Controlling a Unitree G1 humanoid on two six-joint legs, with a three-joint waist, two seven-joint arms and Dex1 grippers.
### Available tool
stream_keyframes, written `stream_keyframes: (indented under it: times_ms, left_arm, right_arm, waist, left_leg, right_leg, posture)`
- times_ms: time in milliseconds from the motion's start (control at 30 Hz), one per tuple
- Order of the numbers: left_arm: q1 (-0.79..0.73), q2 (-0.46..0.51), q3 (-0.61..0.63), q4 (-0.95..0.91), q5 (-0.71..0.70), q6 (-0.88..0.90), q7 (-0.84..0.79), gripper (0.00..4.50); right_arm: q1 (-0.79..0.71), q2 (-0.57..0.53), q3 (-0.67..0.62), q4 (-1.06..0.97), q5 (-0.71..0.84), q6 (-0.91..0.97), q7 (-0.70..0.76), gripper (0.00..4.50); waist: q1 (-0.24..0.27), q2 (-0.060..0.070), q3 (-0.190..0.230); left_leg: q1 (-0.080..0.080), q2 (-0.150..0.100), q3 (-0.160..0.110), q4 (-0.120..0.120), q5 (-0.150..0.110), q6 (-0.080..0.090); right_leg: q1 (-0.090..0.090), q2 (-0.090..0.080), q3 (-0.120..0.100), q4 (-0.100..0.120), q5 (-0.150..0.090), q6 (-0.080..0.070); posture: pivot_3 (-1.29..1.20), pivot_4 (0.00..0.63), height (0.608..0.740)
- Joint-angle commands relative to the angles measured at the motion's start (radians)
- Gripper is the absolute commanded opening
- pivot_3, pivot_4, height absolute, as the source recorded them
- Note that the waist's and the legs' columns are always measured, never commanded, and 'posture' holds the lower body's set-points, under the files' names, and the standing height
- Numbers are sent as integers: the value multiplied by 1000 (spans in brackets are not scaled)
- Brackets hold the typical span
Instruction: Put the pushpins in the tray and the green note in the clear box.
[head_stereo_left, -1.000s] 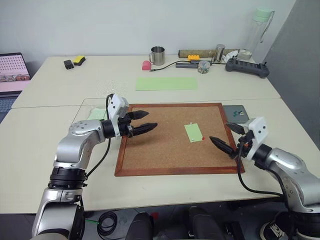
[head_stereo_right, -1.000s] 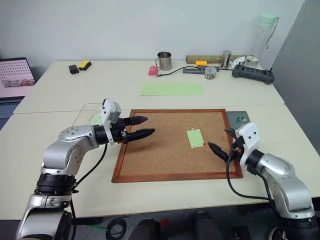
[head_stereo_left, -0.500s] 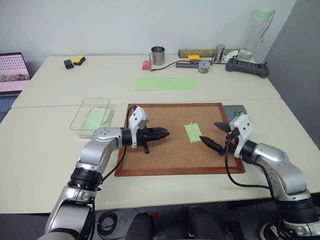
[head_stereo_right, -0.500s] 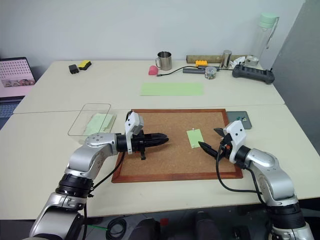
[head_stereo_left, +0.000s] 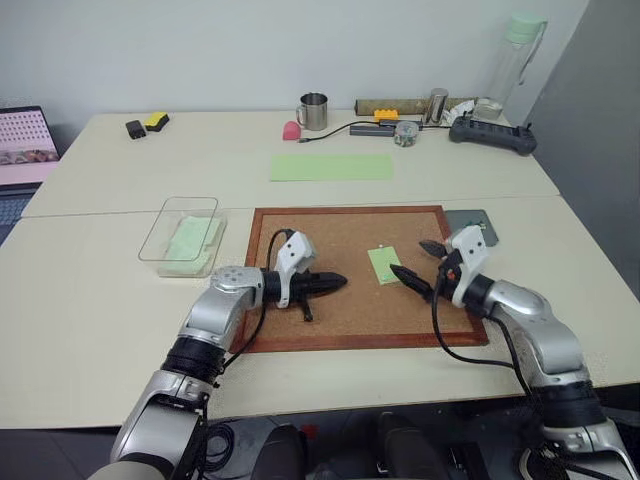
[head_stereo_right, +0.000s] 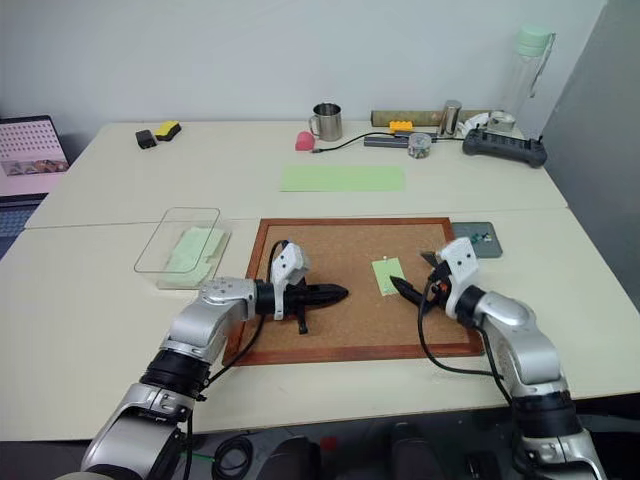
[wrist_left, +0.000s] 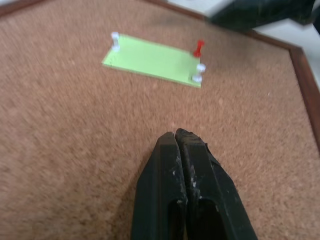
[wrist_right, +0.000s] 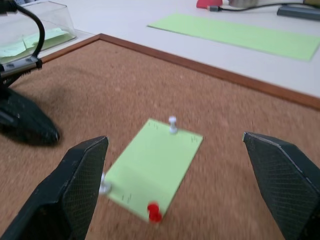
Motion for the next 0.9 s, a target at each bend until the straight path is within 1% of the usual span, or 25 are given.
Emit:
stream_keyframes:
  times_ms: [33,267,467,533,567,700,733,800,900]
  left_arm:
    - [8,-18,-36,54,54,7,36,68]
    - [21,-28,-18,48,41,24,50,68]
    - [38,-29,1,9,29,49,61,68]
    - [46,-26,2,-8,28,58,61,0]
    - [50,-25,3,-15,27,62,62,0]
    - [59,-18,6,-36,23,76,64,0]
    - [59,-17,8,-40,24,79,63,0]
    - [61,-14,10,-47,25,85,63,0]
    - [65,-10,12,-55,25,91,63,0]
  right_arm:
    - [-113,39,14,99,-45,-20,-36,4500]
    - [-243,95,36,317,-103,-84,-27,4500]
    - [-271,120,55,431,-140,-128,-9,4500]
    - [-274,128,56,443,-142,-137,0,4145]
    - [-274,131,56,446,-141,-137,8,4037]
    - [-271,138,57,449,-151,-144,19,3172]
    - [-271,141,57,451,-153,-146,20,3041]
    - [-269,144,58,454,-155,-150,24,2640]
    - [-263,146,59,449,-156,-150,29,1932]
  waist:
    - [0,1,-1]
    - [4,2,-1]
    - [0,2,-2]
    - [0,2,-2]
    - [-1,2,-2]
    - [-1,2,-2]
    - [-1,2,-2]
    - [-2,2,-2]
    - [-3,2,-2]
  left_leg:
    - [1,0,0,0,0,0]
    - [3,-1,0,0,0,0]
    - [4,-1,0,0,0,0]
    - [4,0,0,0,0,0]
    - [4,0,0,0,0,0]
    - [4,0,0,0,0,0]
    - [4,0,0,0,0,0]
    - [4,0,0,-1,0,0]
    - [4,0,0,-1,0,0]
  right_leg:
    - [1,0,0,0,1,-1]
    - [4,-1,-1,-1,1,-2]
    - [5,-1,0,0,1,-2]
    - [4,-1,0,0,1,-2]
    - [4,-1,0,0,1,-2]
    - [4,-1,0,0,1,-2]
    - [4,-1,0,0,1,-2]
    - [4,-1,0,0,1,-2]
    - [4,-1,0,-1,1,-2]
  posture:
    - [0,150,740]
    - [0,150,740]
    - [0,150,740]
    - [0,150,740]
    - [0,150,740]
    - [0,150,740]
    - [0,150,740]
    - [0,150,740]
    - [0,150,740]
